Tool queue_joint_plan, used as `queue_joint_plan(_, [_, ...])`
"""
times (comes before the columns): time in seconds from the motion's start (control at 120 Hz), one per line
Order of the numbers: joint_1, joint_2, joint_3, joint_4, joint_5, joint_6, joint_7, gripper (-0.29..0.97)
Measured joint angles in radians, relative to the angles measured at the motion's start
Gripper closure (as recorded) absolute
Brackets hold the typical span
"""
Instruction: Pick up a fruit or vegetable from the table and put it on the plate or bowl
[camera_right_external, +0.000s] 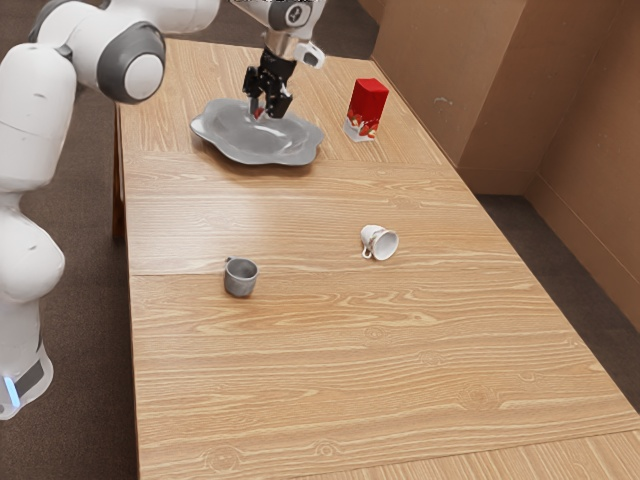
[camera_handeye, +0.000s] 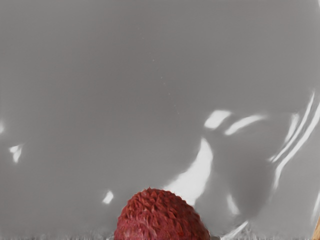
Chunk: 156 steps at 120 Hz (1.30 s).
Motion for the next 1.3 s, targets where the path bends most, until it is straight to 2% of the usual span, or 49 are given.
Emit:
queue_joint_plan(0.108, [0.016, -0.012, 0.000, -0.068, -0.002, 0.057, 0.000, 0.54])
queue_joint_plan(0.475, [0.024, -0.027, 0.004, -0.152, 0.007, 0.210, -0.020, 0.55])
queue_joint_plan(0.717, [0.025, -0.107, 0.006, -0.290, 0.019, 0.291, -0.065, 0.54])
queue_joint_plan(0.958, [0.025, -0.111, 0.006, -0.325, 0.020, 0.368, -0.104, 0.54])
queue_joint_plan(1.067, [0.025, -0.113, 0.007, -0.325, 0.017, 0.383, -0.118, 0.27])
queue_joint_plan(1.175, [0.026, -0.128, 0.008, -0.324, 0.016, 0.386, -0.129, 0.13])
queue_joint_plan(1.225, [0.024, -0.174, 0.007, -0.329, 0.012, 0.377, -0.134, 0.10])
queue_joint_plan(1.3, [0.002, -0.313, 0.000, -0.417, 0.008, 0.360, -0.140, 0.07])
